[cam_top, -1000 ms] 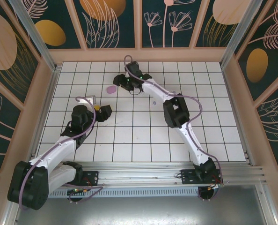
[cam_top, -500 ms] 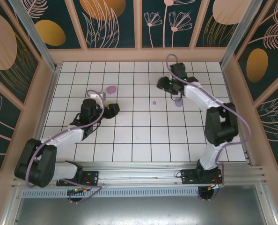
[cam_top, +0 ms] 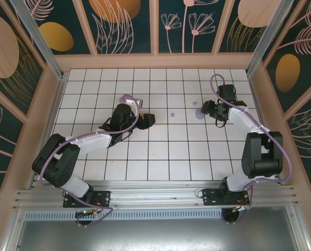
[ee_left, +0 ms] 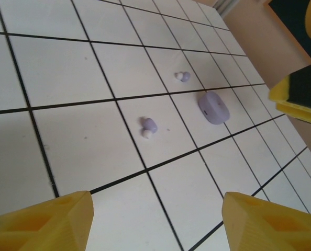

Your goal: Insert wireless bluetooth earbuds into charging case

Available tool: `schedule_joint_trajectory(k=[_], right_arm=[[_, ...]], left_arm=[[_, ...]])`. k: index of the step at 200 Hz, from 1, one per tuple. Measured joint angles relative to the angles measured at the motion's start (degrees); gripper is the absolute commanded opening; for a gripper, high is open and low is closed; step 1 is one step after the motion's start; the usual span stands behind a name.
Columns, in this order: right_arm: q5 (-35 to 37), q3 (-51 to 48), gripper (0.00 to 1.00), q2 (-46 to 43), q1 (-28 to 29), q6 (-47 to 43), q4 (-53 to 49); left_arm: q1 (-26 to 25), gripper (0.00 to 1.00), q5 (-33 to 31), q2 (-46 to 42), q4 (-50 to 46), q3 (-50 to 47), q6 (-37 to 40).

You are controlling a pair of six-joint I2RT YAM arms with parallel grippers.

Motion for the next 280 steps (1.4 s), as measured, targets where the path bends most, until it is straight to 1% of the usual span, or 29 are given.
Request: schedule_joint_trajectory(k=[39,80,104,149,198,242,259,280], right_arm=[[-3.26,0.42,0.6,5.55,0.02,-1.75,0.9],[-4.2,4.9,0.6,12.33,0.02,-3.26,0.74],[-5.38,7.32,0.6,14.25,0.02,-3.37,0.74],[-9.86,8.22,0.59,16.81,0.02,-2.03,0.83],[-15.87,8.11,0.58,17.25,0.63,1.68,2.12],[-21.99,8.13,0.58,17.07,4.37,2.69,2.95],[-22.91,8.13,0.58,16.17,4.74,2.69,2.69],[-22.82,8.41,0.58,13.31,3.23,2.62,1.62]], left_arm=[[-0.66,0.66,-0.87,-0.02,0.83,-0.02,-1.7],[-0.72,0.67,-2.29,-0.13,2.14,-1.4,-3.06],[-0.9,0.68,-2.93,-0.13,2.54,-2.19,-3.48],[-0.87,0.69,-3.1,0.17,3.61,-2.38,-3.65],[-0.87,0.7,-2.89,3.41,3.74,-2.08,-3.63],[-0.87,0.7,-2.38,4.02,3.74,-1.44,-3.39],[-0.87,0.7,-1.11,4.57,3.76,-0.22,-2.36],[-0.87,0.7,1.49,6.84,3.06,3.39,0.87]])
